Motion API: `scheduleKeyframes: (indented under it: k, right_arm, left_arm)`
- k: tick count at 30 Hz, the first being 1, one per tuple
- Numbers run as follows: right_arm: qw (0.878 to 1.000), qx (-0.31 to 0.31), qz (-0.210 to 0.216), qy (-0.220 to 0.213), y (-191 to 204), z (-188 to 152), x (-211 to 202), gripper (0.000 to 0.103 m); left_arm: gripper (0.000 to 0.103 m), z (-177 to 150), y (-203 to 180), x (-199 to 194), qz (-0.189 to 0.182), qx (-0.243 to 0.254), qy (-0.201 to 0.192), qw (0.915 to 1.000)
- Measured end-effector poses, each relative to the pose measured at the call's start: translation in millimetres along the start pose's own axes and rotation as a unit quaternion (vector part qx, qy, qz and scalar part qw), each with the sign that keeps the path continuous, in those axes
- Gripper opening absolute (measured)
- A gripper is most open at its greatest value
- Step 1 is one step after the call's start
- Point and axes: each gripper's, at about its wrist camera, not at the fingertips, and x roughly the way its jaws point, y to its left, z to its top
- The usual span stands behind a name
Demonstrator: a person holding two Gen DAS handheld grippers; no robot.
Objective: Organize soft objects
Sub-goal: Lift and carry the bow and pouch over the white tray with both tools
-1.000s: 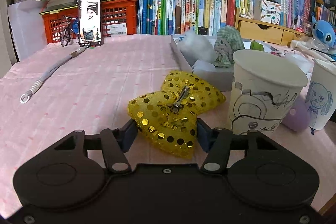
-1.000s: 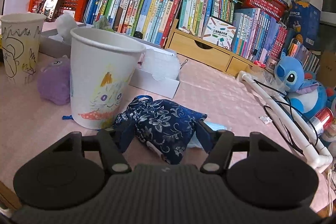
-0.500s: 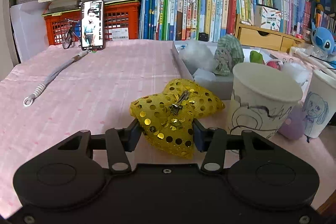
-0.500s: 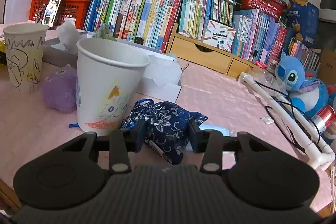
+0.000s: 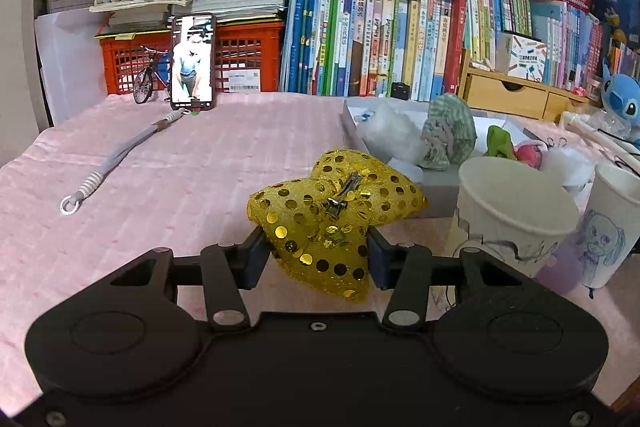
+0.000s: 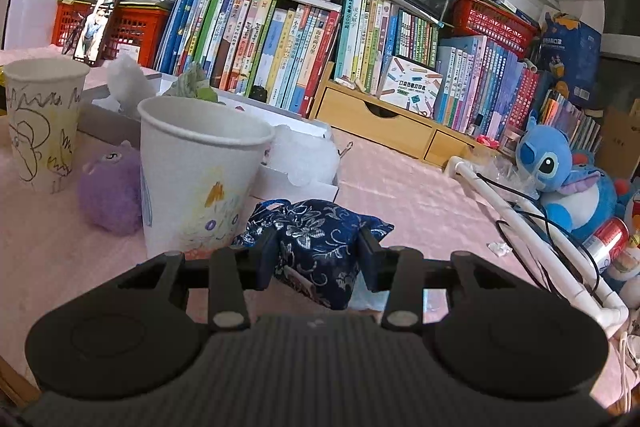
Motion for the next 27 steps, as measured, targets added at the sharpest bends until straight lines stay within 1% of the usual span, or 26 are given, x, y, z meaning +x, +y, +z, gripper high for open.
scheduleKeyframes:
  k: [13, 27]
  right_arm:
    - [1.0, 0.011, -0.013, -0.018, -7, 6, -5, 0.047]
    - [0.999, 0.02, -0.027, -0.034, -13, 12, -8, 0.046]
  left_arm:
    - [0.047, 8, -1, -5, -0.001, 0.0, -0.015, 0.9999]
    - [0.047, 20, -10, -7, -0.017, 0.013, -0.028, 0.9994]
